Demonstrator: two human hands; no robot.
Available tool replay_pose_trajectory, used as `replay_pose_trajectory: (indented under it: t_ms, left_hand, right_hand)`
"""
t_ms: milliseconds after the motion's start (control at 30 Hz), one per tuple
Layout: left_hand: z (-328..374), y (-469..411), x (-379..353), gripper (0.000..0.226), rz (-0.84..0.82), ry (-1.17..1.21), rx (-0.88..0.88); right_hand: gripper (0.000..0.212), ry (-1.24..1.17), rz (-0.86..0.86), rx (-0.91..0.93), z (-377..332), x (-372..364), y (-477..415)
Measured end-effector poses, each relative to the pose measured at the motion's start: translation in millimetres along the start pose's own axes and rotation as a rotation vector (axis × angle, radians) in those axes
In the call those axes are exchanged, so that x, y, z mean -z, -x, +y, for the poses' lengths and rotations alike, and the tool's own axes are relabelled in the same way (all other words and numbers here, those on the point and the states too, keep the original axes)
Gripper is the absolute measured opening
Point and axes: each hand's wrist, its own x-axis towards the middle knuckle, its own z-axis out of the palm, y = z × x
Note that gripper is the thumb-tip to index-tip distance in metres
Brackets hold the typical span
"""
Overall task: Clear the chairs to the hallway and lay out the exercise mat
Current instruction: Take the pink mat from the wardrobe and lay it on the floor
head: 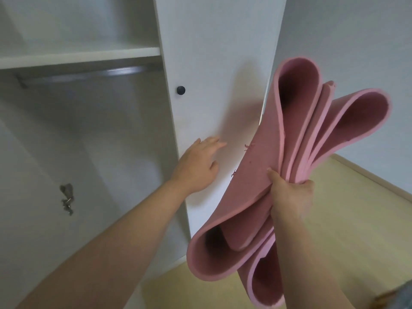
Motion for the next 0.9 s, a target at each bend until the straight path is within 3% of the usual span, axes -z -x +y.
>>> replay_pose_trajectory:
  t_ms: [367, 500, 733, 900]
  left_hand:
    - [62, 76, 54, 0.054, -0.024, -0.062, -0.060]
    - [70, 108, 77, 0.053, -0.006, -0.080, -0.085]
    - [95, 174, 116, 0.052, 0.051, -0.043, -0.179]
    - [99, 223, 149, 0.052, 0.032, -0.077, -0.297]
  right_hand:
    - [0.082, 0.004, -0.058, 0.033, 9, 27, 65]
    - [0.091, 0.055, -0.003, 0.084, 17, 39, 104]
    - [0.069, 0.057, 0.078, 0.127, 42, 66, 186]
    - [0.069, 0.114, 0.156, 0.128, 48, 85, 233]
